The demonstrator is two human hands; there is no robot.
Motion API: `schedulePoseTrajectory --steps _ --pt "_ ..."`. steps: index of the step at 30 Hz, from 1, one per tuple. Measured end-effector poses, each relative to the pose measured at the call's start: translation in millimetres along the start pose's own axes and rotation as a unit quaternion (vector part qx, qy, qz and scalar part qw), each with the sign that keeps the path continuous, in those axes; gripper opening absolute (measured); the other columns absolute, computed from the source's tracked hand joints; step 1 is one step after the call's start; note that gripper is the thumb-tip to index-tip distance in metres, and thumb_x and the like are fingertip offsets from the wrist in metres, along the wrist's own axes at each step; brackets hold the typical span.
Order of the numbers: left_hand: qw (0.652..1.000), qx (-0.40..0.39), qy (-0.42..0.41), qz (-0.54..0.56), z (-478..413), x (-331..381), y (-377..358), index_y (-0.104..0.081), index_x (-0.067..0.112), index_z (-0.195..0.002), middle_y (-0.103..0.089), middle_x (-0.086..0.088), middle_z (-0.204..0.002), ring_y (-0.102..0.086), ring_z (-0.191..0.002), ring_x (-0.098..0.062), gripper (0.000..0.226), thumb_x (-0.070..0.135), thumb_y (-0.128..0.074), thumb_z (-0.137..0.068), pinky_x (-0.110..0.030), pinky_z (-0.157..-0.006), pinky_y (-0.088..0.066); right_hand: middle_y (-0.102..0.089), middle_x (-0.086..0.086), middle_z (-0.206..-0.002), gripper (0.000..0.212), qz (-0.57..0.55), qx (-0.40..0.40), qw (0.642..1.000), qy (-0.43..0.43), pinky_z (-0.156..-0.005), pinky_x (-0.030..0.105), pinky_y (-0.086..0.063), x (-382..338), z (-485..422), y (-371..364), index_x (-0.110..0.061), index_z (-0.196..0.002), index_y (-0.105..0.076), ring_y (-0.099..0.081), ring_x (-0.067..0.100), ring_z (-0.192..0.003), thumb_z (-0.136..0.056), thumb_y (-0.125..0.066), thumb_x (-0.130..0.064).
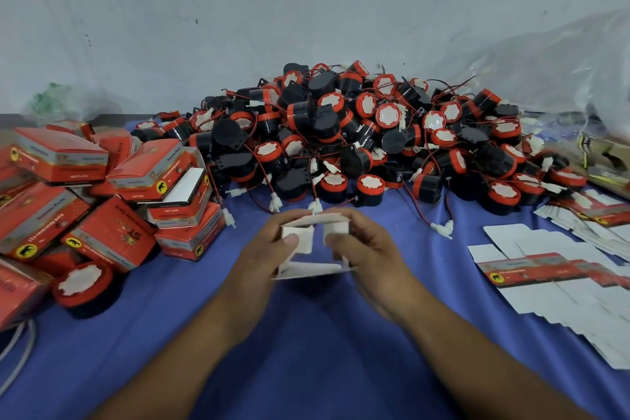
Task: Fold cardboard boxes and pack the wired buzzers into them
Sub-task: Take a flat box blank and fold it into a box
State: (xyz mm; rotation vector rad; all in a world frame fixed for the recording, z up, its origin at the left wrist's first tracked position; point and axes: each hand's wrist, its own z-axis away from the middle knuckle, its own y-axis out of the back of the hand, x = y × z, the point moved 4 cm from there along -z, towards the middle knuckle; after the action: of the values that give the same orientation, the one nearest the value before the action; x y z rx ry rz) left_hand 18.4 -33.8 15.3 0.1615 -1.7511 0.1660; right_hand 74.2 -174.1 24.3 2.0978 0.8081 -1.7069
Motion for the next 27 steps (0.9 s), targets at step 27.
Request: schedulePoseTrajectory --steps 27 --pt "0.968 0.071 -0.116 -0.21 27 6 -3 -0.025 0.05 -0.141 -0.034 0.042 -0.142 -0.035 -0.133 0.015 0.058 0.055 -0.05 -0.09 -0.004 -0.101 -0.031 -0.073 0.004 -0.117 0.032 -0.061 0.038 0.997 0.009 -0.083 0.03 -0.056 8 -5 1 -0.019 -0.127 -0.065 -0.067 0.018 -0.106 -0.1 -0.052 -0.005"
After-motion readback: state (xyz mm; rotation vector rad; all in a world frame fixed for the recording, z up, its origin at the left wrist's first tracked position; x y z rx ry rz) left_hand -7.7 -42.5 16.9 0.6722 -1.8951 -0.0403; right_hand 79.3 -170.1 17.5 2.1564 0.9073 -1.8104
